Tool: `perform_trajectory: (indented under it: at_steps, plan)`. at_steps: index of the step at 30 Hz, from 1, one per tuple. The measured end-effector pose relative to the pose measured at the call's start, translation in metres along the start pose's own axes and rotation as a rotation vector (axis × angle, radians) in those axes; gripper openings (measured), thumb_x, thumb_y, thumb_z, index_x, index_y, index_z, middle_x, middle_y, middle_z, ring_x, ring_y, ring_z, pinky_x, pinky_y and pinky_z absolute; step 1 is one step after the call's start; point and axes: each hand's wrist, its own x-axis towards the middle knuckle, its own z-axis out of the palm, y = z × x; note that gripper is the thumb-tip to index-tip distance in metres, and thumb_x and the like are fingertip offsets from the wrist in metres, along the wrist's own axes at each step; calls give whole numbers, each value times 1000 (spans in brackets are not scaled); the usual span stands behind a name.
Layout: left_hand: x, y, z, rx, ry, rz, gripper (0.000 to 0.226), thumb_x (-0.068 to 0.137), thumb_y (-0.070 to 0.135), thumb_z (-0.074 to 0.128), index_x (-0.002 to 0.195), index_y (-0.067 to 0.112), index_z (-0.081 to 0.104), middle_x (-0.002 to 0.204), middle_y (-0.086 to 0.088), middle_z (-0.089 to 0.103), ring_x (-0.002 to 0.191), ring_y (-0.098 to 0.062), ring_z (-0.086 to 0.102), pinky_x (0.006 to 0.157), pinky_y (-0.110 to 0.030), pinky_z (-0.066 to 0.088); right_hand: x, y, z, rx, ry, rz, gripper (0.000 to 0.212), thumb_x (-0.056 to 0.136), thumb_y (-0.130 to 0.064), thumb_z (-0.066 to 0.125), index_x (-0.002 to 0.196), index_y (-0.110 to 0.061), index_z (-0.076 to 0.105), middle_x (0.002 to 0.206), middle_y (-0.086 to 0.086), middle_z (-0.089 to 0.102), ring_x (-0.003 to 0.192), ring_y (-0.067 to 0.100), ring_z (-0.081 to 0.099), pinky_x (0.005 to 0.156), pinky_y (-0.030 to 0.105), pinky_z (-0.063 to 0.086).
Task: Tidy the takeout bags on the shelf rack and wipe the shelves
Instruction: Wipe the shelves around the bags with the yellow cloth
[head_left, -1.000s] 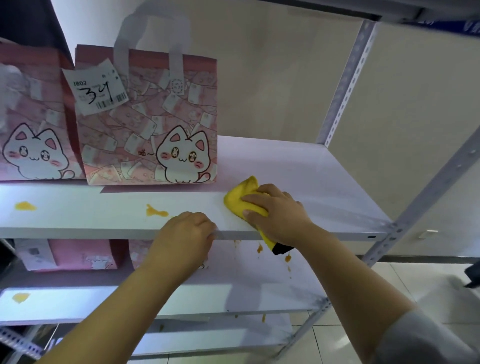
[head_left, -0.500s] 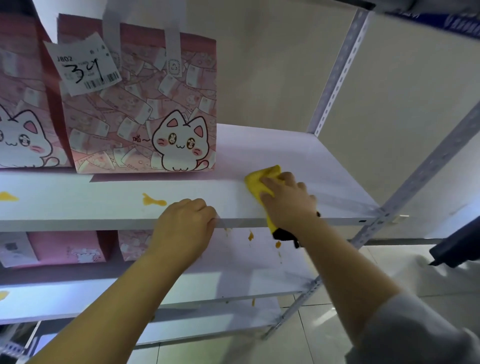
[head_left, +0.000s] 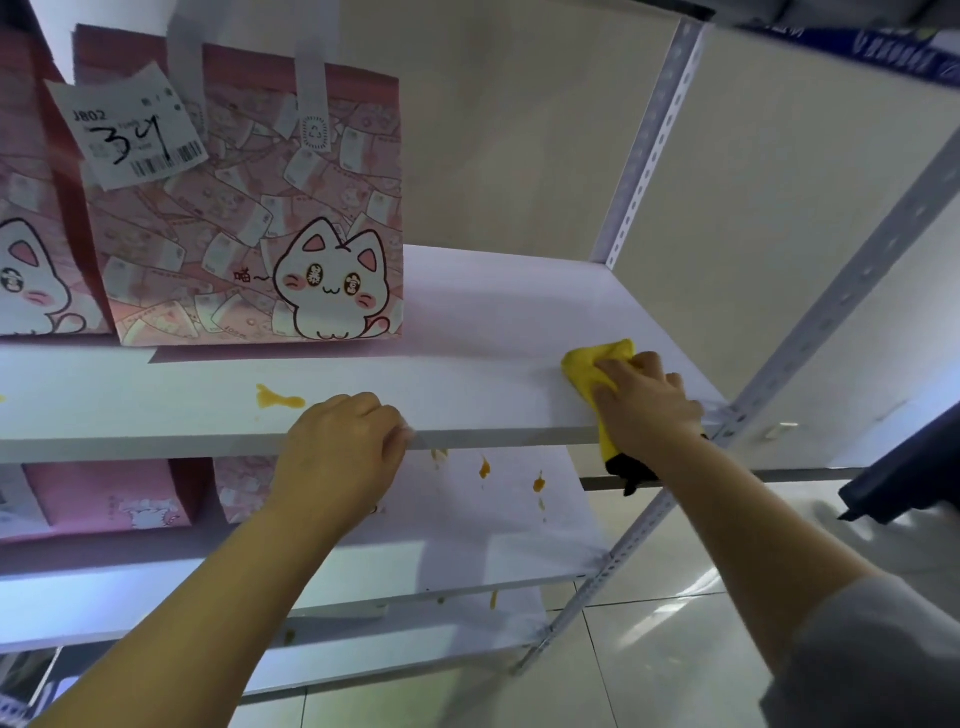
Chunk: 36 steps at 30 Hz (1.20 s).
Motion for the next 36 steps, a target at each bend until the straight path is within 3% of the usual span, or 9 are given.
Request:
perform_trajectory:
  at_steps: [3, 8, 11, 14, 22, 26, 30, 36]
  plan:
    - [0, 6, 0, 24, 11, -20, 15, 82, 17, 68, 72, 7, 70, 66, -8, 63, 58, -29, 56, 55, -37, 46, -6, -34, 0, 48, 10, -84, 38, 93, -39, 32, 131, -40, 35, 139, 3, 30, 116, 34, 36, 88, 48, 33]
    - [-7, 16, -5, 88, -55, -24, 22, 82, 20, 52, 76, 8, 68, 71, -7, 64, 62, -28, 57, 57, -35, 48, -32, -76, 10, 151, 62, -475, 38, 91, -46, 39, 129, -44, 42, 140, -4, 34, 115, 30, 39, 89, 45, 35]
    - [-14, 20, -11, 147, -62, -4, 10, 76, 10, 68, 84, 5, 71, 86, -9, 71, 77, -30, 67, 67, -35, 54, -32, -70, 9, 195, 23, -639, 39, 89, -52, 40, 129, -49, 41, 141, -7, 33, 116, 29, 40, 92, 46, 39]
    - [-28, 18, -13, 147, -31, -72, 23, 70, 6, 75, 93, 3, 71, 98, -12, 70, 93, -31, 66, 78, -39, 55, -27, -60, 7, 233, 9, -720, 41, 87, -54, 46, 127, -50, 44, 139, -8, 35, 113, 28, 42, 93, 43, 42]
    - [-56, -37, -38, 240, 37, -328, 25, 74, 12, 74, 96, 3, 68, 104, -16, 64, 95, -37, 61, 71, -45, 54, -31, -85, 11, 401, -5, -715, 36, 88, -41, 51, 124, -36, 54, 130, -3, 39, 100, 26, 54, 76, 30, 44]
    - [-57, -67, -60, 307, 39, -430, 37, 70, 17, 79, 102, 2, 68, 105, -17, 65, 96, -38, 61, 70, -44, 53, -46, -119, 12, 431, -35, -766, 38, 90, -43, 49, 128, -37, 51, 133, -5, 39, 103, 24, 53, 79, 32, 45]
    - [-57, -93, -76, 279, -28, -391, 34, 78, 26, 72, 104, 4, 67, 105, -11, 66, 96, -34, 60, 74, -41, 53, -61, -158, 14, 395, -18, -745, 43, 91, -43, 45, 133, -35, 46, 139, -1, 35, 111, 27, 50, 88, 38, 46]
    - [-59, -113, -84, 245, -83, -239, 28, 69, 19, 80, 90, 3, 71, 89, -11, 70, 77, -35, 64, 60, -38, 54, -80, -211, 18, 347, -16, -689, 45, 92, -45, 41, 136, -35, 42, 143, 3, 33, 114, 30, 47, 91, 41, 44]
